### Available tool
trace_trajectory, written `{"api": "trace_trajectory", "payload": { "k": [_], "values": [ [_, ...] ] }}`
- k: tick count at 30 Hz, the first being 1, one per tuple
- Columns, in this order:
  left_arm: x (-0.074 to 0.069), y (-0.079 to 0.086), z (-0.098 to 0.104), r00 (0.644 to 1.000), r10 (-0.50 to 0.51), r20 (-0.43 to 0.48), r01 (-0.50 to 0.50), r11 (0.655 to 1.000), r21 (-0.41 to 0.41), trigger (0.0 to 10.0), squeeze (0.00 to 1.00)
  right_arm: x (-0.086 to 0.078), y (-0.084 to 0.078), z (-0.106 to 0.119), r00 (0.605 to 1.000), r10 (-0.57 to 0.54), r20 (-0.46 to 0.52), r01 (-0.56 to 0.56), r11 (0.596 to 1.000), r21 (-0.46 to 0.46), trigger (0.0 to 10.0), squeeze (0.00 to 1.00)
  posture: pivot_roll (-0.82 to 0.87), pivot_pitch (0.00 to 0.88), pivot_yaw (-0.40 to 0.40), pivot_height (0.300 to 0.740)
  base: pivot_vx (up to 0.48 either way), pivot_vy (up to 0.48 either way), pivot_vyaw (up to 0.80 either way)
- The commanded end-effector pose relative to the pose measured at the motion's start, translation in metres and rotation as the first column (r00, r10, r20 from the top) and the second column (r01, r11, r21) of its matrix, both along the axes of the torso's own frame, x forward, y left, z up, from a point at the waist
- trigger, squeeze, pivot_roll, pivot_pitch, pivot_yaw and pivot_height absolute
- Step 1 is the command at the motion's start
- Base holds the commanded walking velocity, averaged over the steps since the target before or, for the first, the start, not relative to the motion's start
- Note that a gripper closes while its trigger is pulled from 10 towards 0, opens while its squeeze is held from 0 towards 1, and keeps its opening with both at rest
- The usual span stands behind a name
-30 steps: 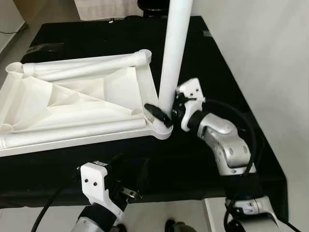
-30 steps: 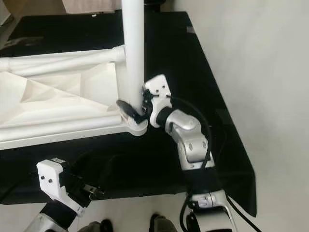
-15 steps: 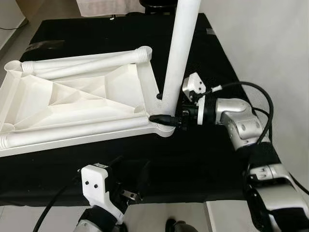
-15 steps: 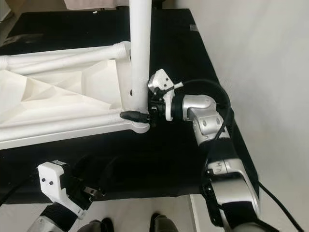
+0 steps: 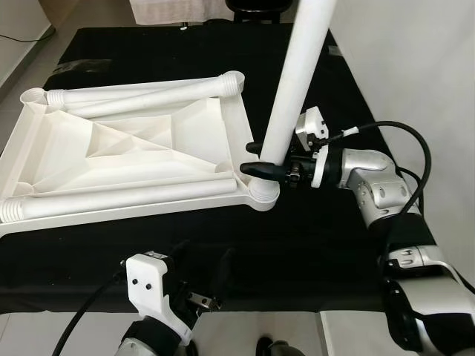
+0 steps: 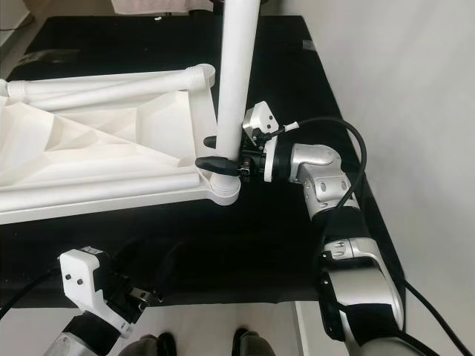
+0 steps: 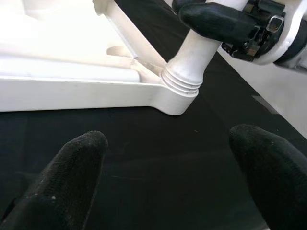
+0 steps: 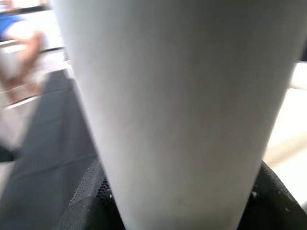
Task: Building children table
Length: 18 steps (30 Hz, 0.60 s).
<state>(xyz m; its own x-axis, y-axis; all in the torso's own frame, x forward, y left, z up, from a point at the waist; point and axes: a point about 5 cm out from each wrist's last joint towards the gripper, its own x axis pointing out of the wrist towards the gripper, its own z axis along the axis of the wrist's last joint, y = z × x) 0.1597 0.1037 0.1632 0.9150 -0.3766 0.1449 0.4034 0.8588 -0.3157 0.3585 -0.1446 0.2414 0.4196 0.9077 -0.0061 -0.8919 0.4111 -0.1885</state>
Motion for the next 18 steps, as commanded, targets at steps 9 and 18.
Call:
{"api": "trace_trajectory", "payload": {
  "k": [9,18],
  "values": [
    [0.001,0.003,-0.005,1.0,-0.015,-0.018,0.015,1.0,0.004,10.0,0.0,-0.031,0.019,-0.072,0.715,-0.694,-0.084,0.688,0.72,-0.086,0.0,0.0,0.0,0.227,-0.018,0.74,0.0,0.0,0.0],
    [0.004,0.004,-0.006,1.0,0.0,-0.012,0.0,1.0,0.002,10.0,0.0,-0.023,0.048,-0.058,0.843,-0.519,-0.143,0.527,0.85,0.02,10.0,1.0,0.0,0.217,-0.026,0.74,0.0,0.0,0.0]
  ]
}}
